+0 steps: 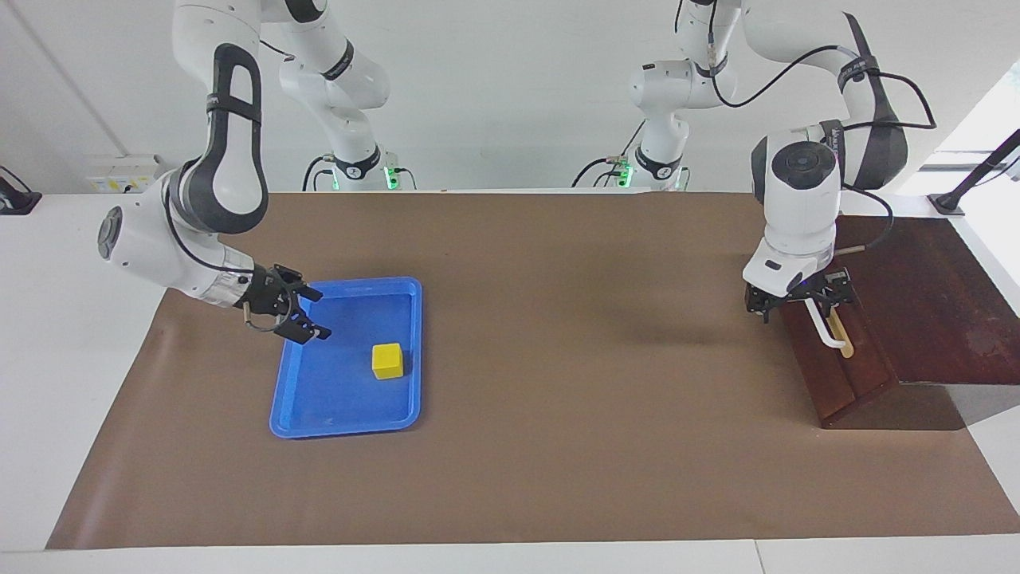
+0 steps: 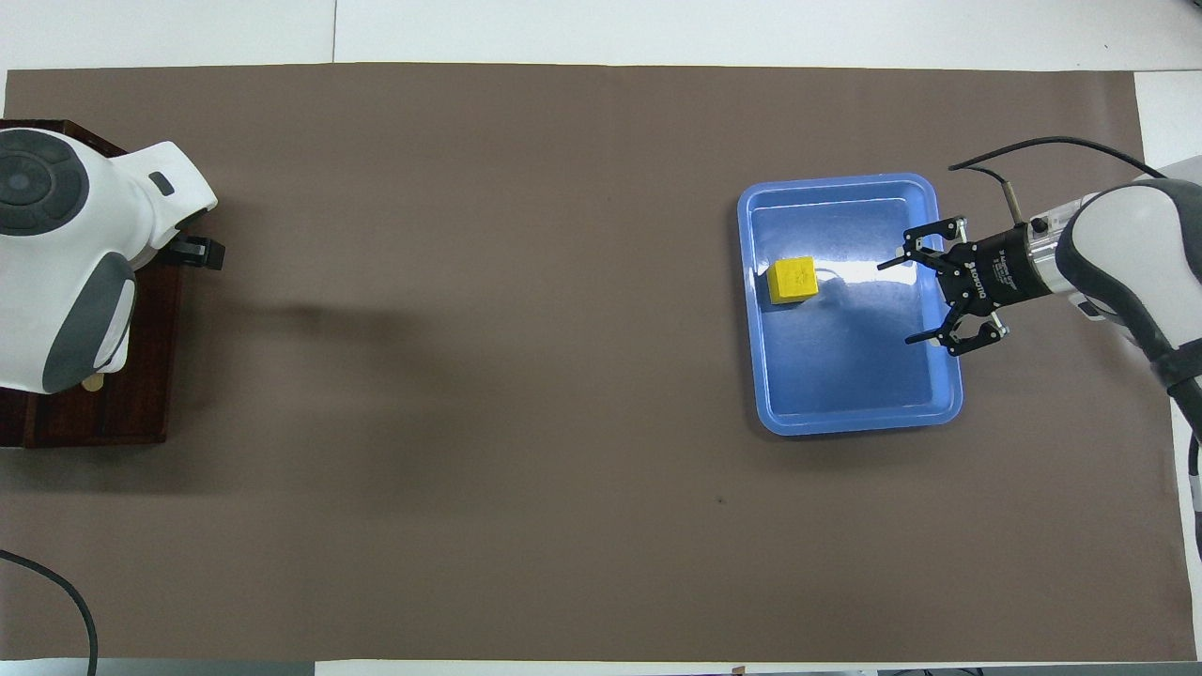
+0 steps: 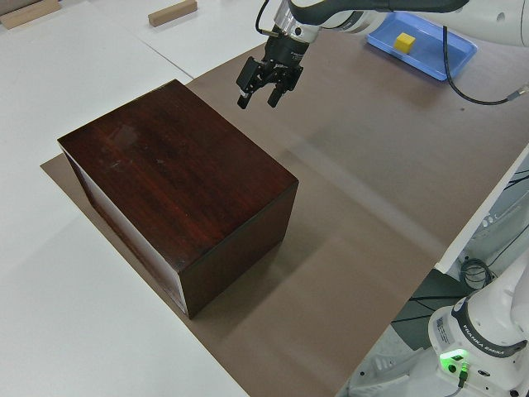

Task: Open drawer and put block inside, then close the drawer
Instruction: 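Lower the right gripper over the block while the left gripper pulls the drawer open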

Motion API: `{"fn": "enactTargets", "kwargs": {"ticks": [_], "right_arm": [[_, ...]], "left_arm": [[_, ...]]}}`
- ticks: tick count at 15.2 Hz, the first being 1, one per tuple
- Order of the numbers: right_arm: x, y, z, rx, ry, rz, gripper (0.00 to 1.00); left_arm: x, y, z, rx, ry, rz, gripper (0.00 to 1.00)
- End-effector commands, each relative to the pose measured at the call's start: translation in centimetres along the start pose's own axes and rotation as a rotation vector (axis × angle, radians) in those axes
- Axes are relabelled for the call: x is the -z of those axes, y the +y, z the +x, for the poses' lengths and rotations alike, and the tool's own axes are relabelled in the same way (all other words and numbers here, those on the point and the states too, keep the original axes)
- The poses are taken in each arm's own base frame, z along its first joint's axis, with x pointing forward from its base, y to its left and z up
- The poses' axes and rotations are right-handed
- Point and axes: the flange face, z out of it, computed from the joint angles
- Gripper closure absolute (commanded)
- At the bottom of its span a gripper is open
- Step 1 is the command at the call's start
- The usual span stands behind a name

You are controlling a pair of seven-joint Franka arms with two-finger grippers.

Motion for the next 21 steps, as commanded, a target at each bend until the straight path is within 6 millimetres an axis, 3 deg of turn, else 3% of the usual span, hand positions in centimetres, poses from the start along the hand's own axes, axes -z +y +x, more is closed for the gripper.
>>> {"fn": "enactTargets", "kwargs": {"ticks": [1,5,9,11,15,16,21], "right_arm": [[-1.6,-1.1,0.7,-0.103,-0.036,0.044,0.0],[-4.2,-2.0,0.7,-0.142,-0.049,0.06,0.0],[-5.8,-3.2,-1.3,-0.154,-0.051,0.064,0.0],[-5.9,-3.3,-1.2,-0.153,-0.04,0.074,0.0],[-6.8,-3.8,-0.9,-0.168,-0.026,0.103,0.0],[-7.6,-4.3,-1.9,-0.166,-0.038,0.102,0.0],[-8.0,-4.4,-2.3,-0.177,-0.046,0.101,0.0]], "left_arm": [[-2.1,-0.6,-1.8,0.003,0.007,0.003,0.0],[-2.9,0.0,-2.5,0.045,-0.004,-0.003,0.0],[-3.8,1.4,-3.0,0.031,0.001,-0.015,0.0],[-3.8,1.7,-2.8,0.038,0.017,-0.019,0.0],[-1.4,6.8,-1.7,0.074,0.051,-0.031,0.0],[-0.4,8.9,-1.6,0.074,0.06,-0.037,0.0],[2.0,14.0,-2.0,0.086,0.022,-0.085,0.0]]}}
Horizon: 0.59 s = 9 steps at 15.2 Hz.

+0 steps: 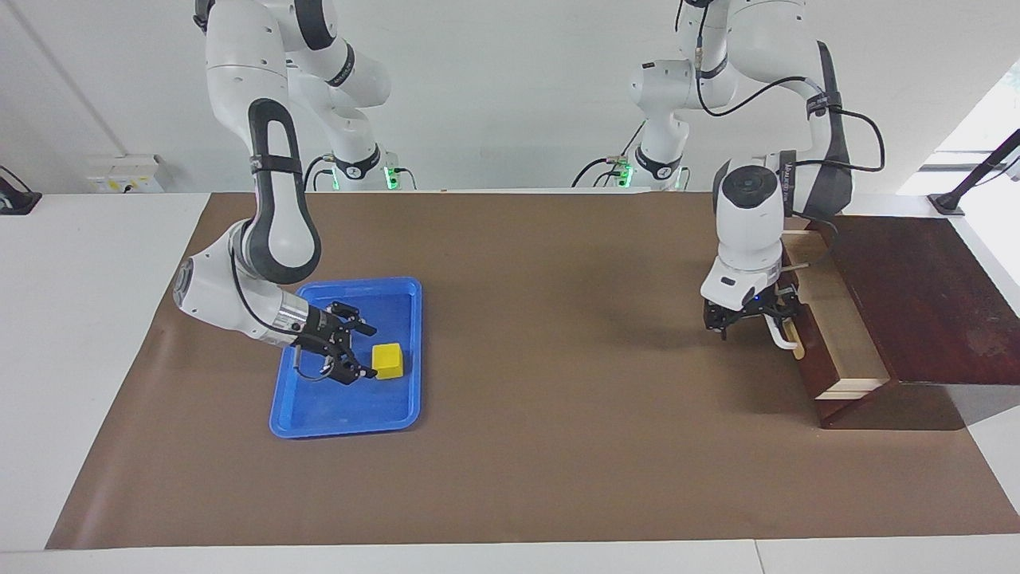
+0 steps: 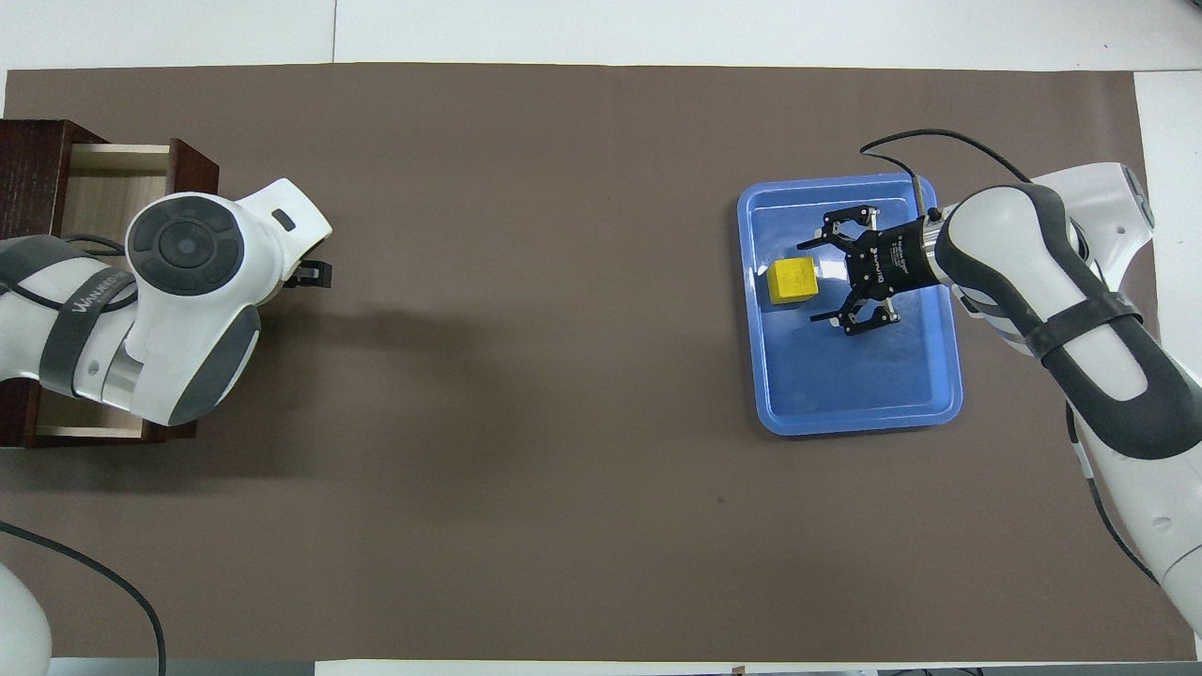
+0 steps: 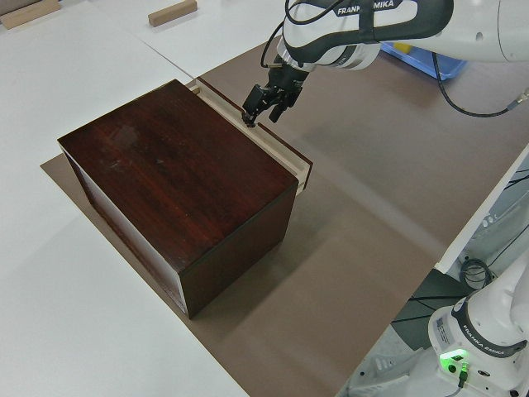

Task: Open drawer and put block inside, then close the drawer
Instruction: 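Lower the right gripper over the block while the left gripper pulls the drawer open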

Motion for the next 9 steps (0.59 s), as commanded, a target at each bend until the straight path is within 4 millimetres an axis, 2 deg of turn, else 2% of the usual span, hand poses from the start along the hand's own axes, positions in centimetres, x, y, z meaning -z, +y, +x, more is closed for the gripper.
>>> {"fn": "enactTargets", "kwargs": {"ticks": [1,3,5,9], "right_arm": [[0.1,-0.3,0.1,-0.025,-0.005,0.024,0.0],[0.3,-0.4,0.3,-0.025,0.003,0.035,0.0],[0.0,-0.3,0.3,-0.026,0.004,0.032,0.0],[-0.2,-0.2,0.6,-0.028,0.016,0.041,0.0]], "left_arm": [[1.2,1.7,-1.0,0.018,-0.026,-0.019,0.0],[1.4,2.0,-0.9,0.054,-0.021,-0.022,0.0],[2.2,3.2,-1.0,0.045,-0.026,-0.03,0.0],[2.6,3.5,-0.8,0.061,-0.042,-0.049,0.0]]}}
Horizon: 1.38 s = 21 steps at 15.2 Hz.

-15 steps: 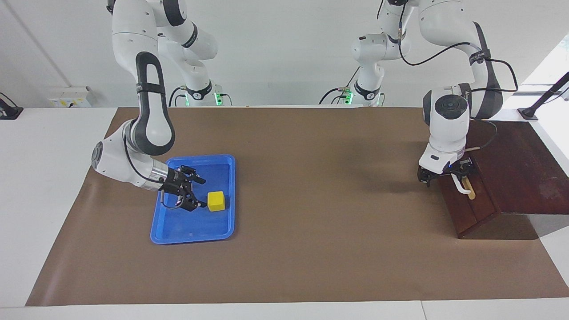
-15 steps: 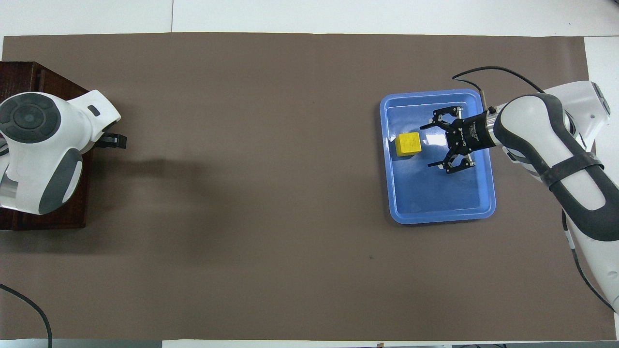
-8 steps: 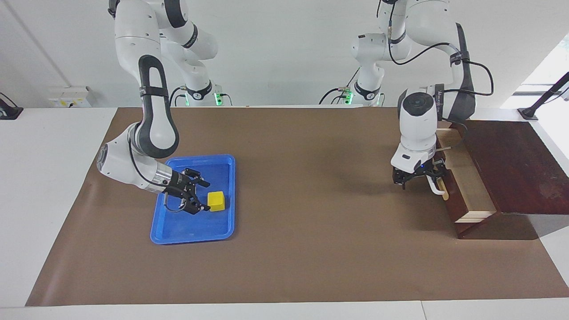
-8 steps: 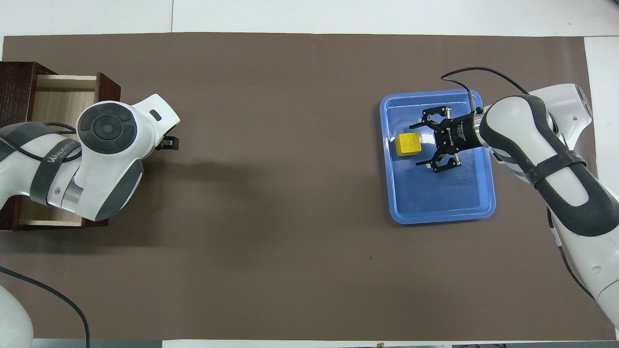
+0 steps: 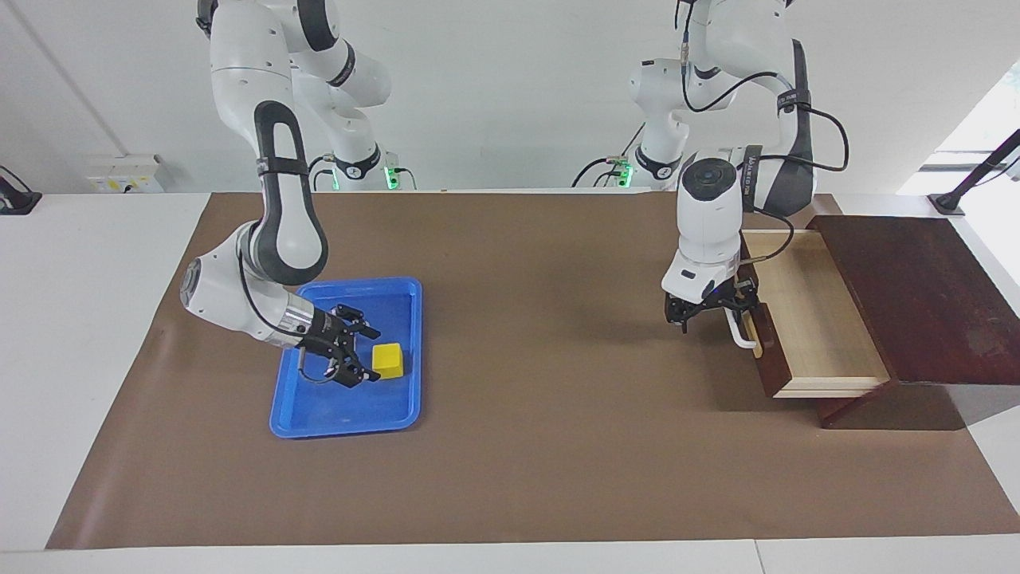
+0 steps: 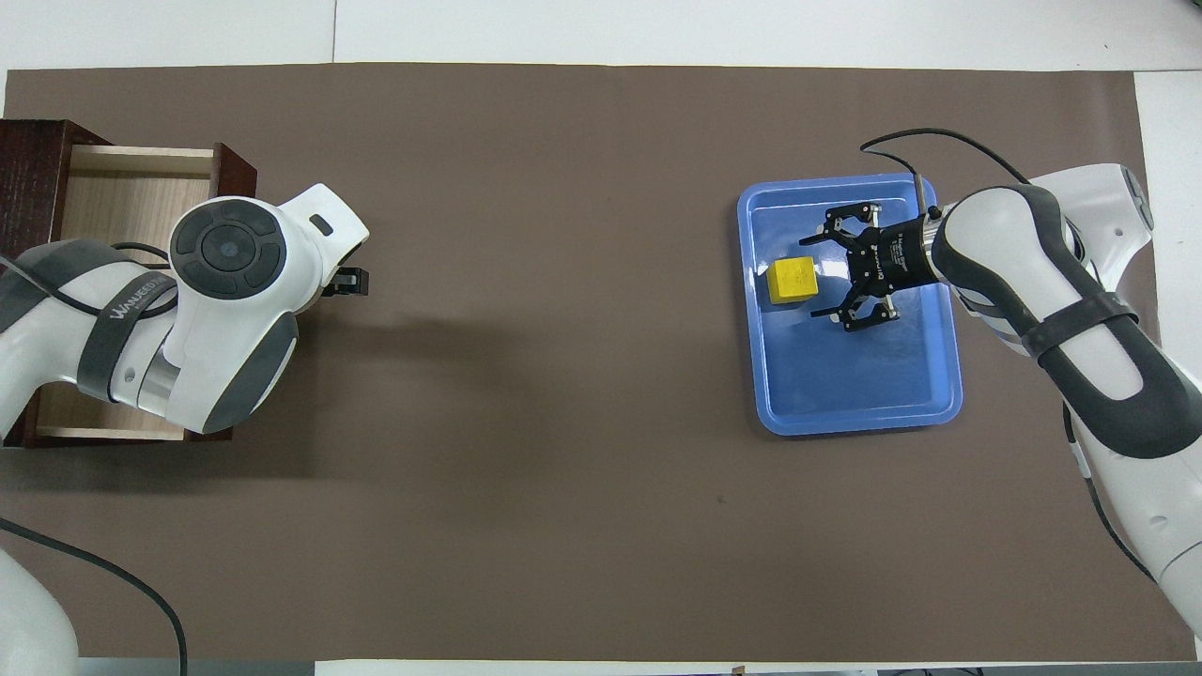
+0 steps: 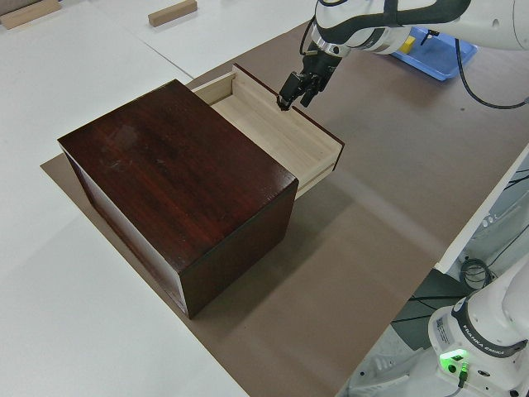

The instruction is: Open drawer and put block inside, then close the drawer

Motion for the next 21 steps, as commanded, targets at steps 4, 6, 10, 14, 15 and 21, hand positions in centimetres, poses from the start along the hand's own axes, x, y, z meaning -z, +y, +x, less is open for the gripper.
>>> {"fn": "enactTargets", "kwargs": {"ticks": [4,6,10,14,15,21], "right_arm": [[-0.4,0.1,0.3,-0.02,0.004,0.023,0.0],[-0.5,0.1,0.2,-0.014,0.006,0.023,0.0],[-0.6,0.3,0.4,0.005,0.005,0.019,0.1],[-0.7,0.4,0.4,0.007,0.005,0.016,0.1],[-0.7,0.4,0.4,0.009,0.004,0.016,0.1],[-0.7,0.4,0.3,0.026,0.001,0.013,0.15]], "left_arm": [[4.1,0.2,2.2,0.064,-0.057,-0.004,0.0],[6.3,-0.1,3.0,0.127,-0.09,-0.078,0.0],[7.5,1.1,3.0,0.35,-0.123,-0.145,0.0],[8.0,2.3,2.6,0.548,-0.179,-0.202,0.0],[8.1,2.6,2.5,0.63,-0.195,-0.214,0.0],[8.0,2.9,2.0,0.93,-0.237,-0.191,0.0]]}}
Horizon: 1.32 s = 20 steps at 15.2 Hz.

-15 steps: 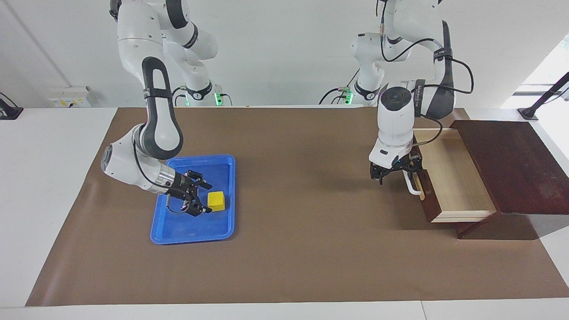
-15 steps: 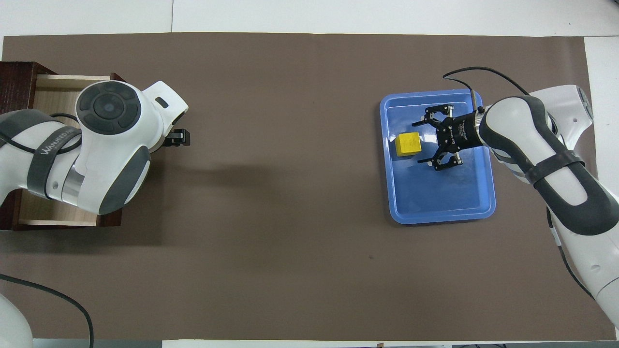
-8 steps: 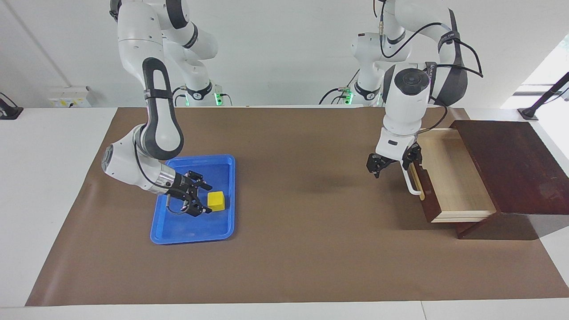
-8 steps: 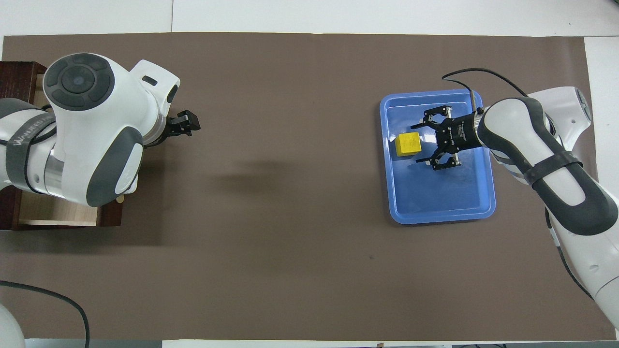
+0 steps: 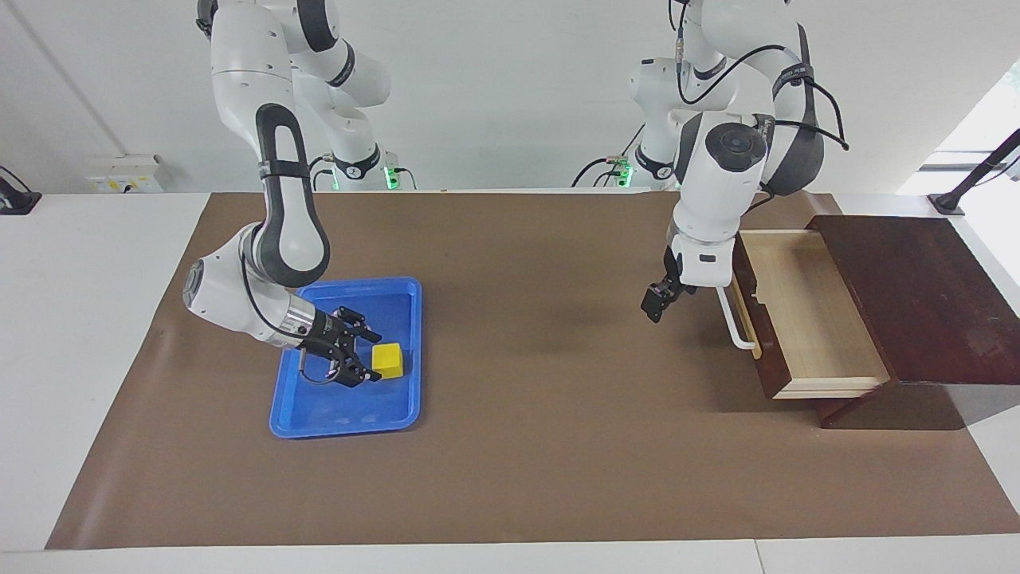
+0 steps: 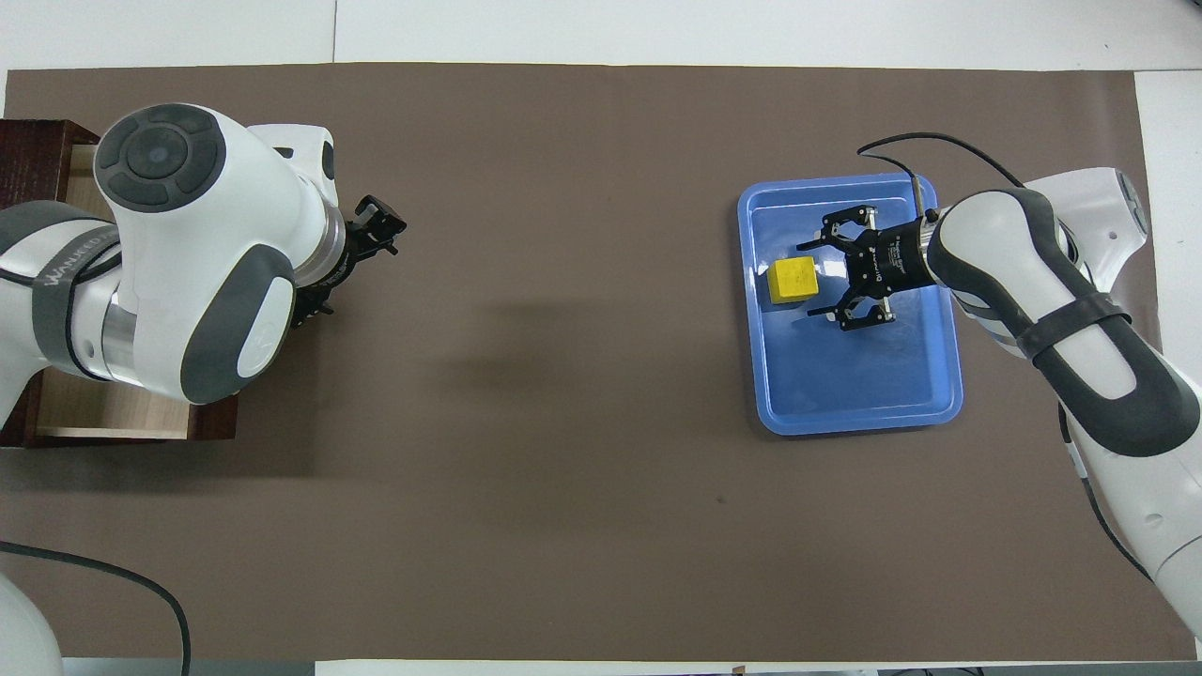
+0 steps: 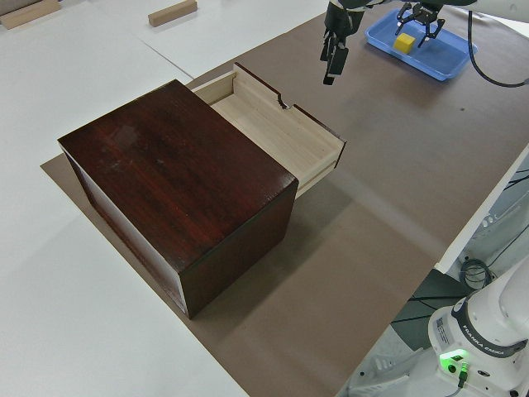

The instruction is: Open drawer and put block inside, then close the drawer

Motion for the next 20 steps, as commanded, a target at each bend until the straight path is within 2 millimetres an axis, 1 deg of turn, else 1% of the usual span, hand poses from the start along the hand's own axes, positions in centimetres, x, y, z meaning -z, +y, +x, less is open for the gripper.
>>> {"fn": "enactTargets", "kwargs": {"ticks": [1,2,3,4,5,6,9,11,13,14,16,17,18,19,20], "right_arm": [[-0.3,0.3,0.1,0.03,-0.004,0.012,0.24],[-0.4,0.4,0.1,0.037,-0.005,0.009,0.43],[-0.5,0.5,0.1,0.036,-0.006,0.007,0.75],[-0.5,0.4,0.0,0.036,-0.008,0.007,1.0],[-0.4,0.4,0.0,0.037,-0.009,0.007,1.0],[-0.3,0.3,0.0,0.037,-0.008,0.008,1.0],[0.4,-0.3,-0.7,0.048,-0.027,0.001,1.0],[2.0,-1.5,-2.1,0.044,-0.056,-0.005,1.0],[3.4,-2.5,-4.2,0.016,-0.073,-0.017,1.0],[4.0,-3.0,-5.6,-0.002,-0.08,-0.024,1.0],[4.2,-3.8,-10.2,-0.002,-0.079,-0.046,1.0],[4.1,-4.0,-12.1,-0.025,-0.078,-0.047,1.0],[3.5,-4.2,-14.5,-0.047,-0.074,-0.049,1.0],[2.8,-4.2,-16.4,-0.058,-0.074,-0.057,1.0],[1.7,-4.3,-18.8,-0.072,-0.07,-0.057,1.0]], "left_arm": [[0.1,0.1,-0.2,0.126,-0.011,-0.007,0.0],[0.2,0.1,0.3,0.172,-0.006,-0.021,0.0],[0.2,0.5,0.0,0.215,-0.001,-0.037,0.0],[0.3,0.7,-0.2,0.253,0.0,-0.05,0.0],[0.4,0.9,-0.6,0.29,-0.001,-0.053,0.0],[0.4,1.5,-1.7,0.304,-0.002,-0.054,0.0],[0.3,1.6,-2.4,0.322,-0.031,-0.057,0.0],[0.0,1.9,-3.2,0.32,-0.048,-0.064,0.0],[0.1,2.2,-4.3,0.311,-0.048,-0.075,0.0],[0.2,2.4,-4.7,0.326,-0.049,-0.074,0.0],[0.1,2.3,-4.5,0.359,-0.05,-0.073,0.0],[0.0,2.1,-4.3,0.37,-0.052,-0.063,0.0],[0.0,1.9,-4.1,0.408,-0.053,-0.058,0.0],[0.1,2.1,-4.0,0.494,-0.055,-0.062,0.0],[0.4,2.5,-4.3,0.571,-0.057,-0.075,0.0]]}}
